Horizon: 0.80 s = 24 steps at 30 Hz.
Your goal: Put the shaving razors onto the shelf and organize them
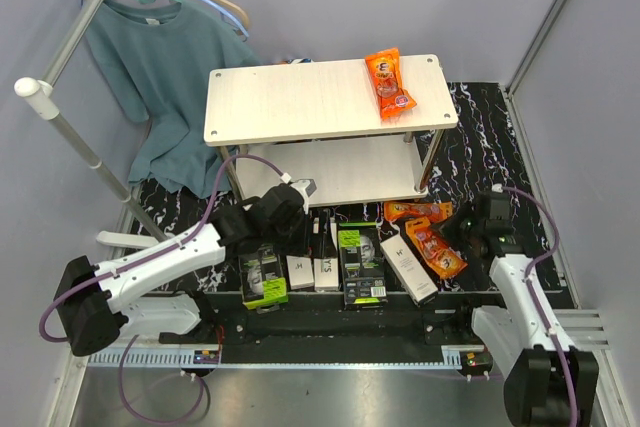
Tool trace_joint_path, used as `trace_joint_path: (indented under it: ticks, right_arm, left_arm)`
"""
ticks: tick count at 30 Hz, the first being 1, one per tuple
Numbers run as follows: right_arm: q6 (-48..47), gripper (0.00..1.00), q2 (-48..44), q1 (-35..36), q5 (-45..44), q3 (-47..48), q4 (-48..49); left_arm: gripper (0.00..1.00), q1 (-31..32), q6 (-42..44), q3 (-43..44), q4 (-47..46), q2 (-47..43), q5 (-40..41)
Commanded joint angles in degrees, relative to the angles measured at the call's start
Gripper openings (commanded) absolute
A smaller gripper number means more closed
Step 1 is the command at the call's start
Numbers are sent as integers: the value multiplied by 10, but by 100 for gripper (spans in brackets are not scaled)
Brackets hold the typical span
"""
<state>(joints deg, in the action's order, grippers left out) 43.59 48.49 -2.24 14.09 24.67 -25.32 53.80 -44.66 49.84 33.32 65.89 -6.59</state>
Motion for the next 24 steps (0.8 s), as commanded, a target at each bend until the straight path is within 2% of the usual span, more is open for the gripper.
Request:
trace_joint_path:
  ticks: [1, 5, 7, 11, 13, 19, 20, 24]
  right_arm:
    - [4, 0, -47, 4, -6, 69, -76]
    - [14, 0, -81, 4, 3, 110, -115]
    - [30, 0, -95, 4, 15, 127, -123]
    - [56, 0, -110, 4, 38, 144, -129]
    - [72, 0, -117, 5, 57, 141, -120]
    - [82, 0, -117, 18, 75, 144, -107]
    - [83, 0, -117, 19, 76, 151, -109]
    - [87, 0, -113, 47, 77, 166, -111]
  left_arm:
    - [99, 2, 0, 15, -21, 2, 9]
    - [99, 2, -2, 9, -62, -14, 0]
    - [99, 2, -9, 2, -119, -21, -15]
    - [99, 8, -44, -38, -290, -29, -47]
    - [99, 17, -52, -38, -325, -20, -47]
    - [99, 32, -78, -26, -446, 43, -61]
    - [99, 33, -84, -26, -489, 65, -69]
    - [96, 44, -90, 23, -515, 132, -86]
